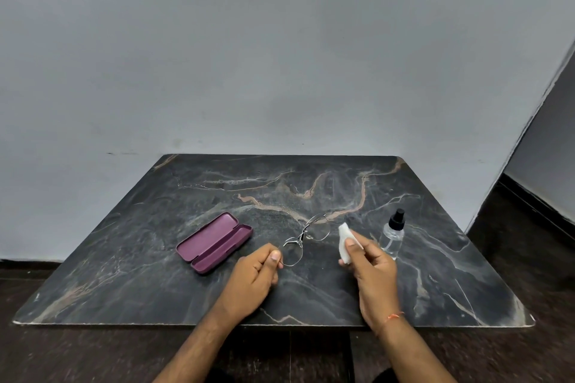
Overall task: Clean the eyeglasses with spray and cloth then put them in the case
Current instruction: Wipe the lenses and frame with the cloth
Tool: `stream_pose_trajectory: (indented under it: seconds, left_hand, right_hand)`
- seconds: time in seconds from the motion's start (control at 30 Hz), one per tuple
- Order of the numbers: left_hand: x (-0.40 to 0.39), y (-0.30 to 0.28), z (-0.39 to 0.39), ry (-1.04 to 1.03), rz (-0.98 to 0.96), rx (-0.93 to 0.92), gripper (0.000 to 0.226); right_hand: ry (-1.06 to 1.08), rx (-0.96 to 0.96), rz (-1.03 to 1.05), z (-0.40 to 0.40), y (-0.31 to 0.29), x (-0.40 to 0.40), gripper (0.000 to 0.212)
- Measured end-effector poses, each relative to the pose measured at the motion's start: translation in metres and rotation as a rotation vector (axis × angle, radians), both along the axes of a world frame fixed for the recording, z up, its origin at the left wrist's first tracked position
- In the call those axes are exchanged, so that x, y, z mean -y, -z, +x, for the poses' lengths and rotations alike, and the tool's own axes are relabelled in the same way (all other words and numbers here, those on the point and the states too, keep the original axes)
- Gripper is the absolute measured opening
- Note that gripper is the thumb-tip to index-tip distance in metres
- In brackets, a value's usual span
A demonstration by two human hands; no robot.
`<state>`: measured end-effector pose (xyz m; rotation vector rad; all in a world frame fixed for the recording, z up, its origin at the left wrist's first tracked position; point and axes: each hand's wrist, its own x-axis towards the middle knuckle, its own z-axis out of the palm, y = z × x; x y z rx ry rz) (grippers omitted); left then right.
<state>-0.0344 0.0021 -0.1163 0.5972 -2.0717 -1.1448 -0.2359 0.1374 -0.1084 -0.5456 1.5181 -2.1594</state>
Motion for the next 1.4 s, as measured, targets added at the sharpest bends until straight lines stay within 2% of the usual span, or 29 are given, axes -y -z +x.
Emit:
stream_pose_trajectory:
  seconds: [0.07,0.27,0.43,0.57,0.63,0.8,1.1,1.3,1.4]
  left_hand:
    - [-0.001,0.001,-0.001,-0.003,-0.050,0.030,0.034]
    - [0.000,0.005,0.001,0.003,-0.159,0.099,0.034]
    - [0.003,0.007,0.000,0.011,-0.176,0.093,0.036]
    - [0.004,0.007,0.000,0.003,-0.184,0.090,0.033]
    - [0.004,0.007,0.000,0.003,-0.184,0.084,0.034]
    - [0.001,0.006,0.000,0.040,-0.167,0.106,0.039]
    - [-0.001,0.003,0.000,0.031,-0.161,0.112,0.032]
    - [0.000,0.005,0.000,0.054,-0.179,0.137,0.042]
    - [0.000,0.005,0.000,0.058,-0.188,0.136,0.044]
  right_hand:
    - [0.100,-0.206,0.012,0.001,0.004,0.001,0.023]
    - [0.221,-0.789,0.073,0.012,0.006,0.012,0.035]
    - [0.231,-0.970,0.128,0.011,0.008,0.015,0.037]
    - [0.162,-1.146,0.148,0.016,0.013,0.015,0.039]
    - [0.177,-1.148,0.157,0.015,0.014,0.015,0.040]
    - [0.290,-0.968,0.196,0.006,0.012,0.016,0.037]
    - [0.169,-1.186,0.148,0.018,0.012,0.013,0.035]
    - [0.293,-0.998,0.211,0.011,0.011,0.014,0.043]
    - [0.267,-1.017,0.194,0.011,0.012,0.014,0.039]
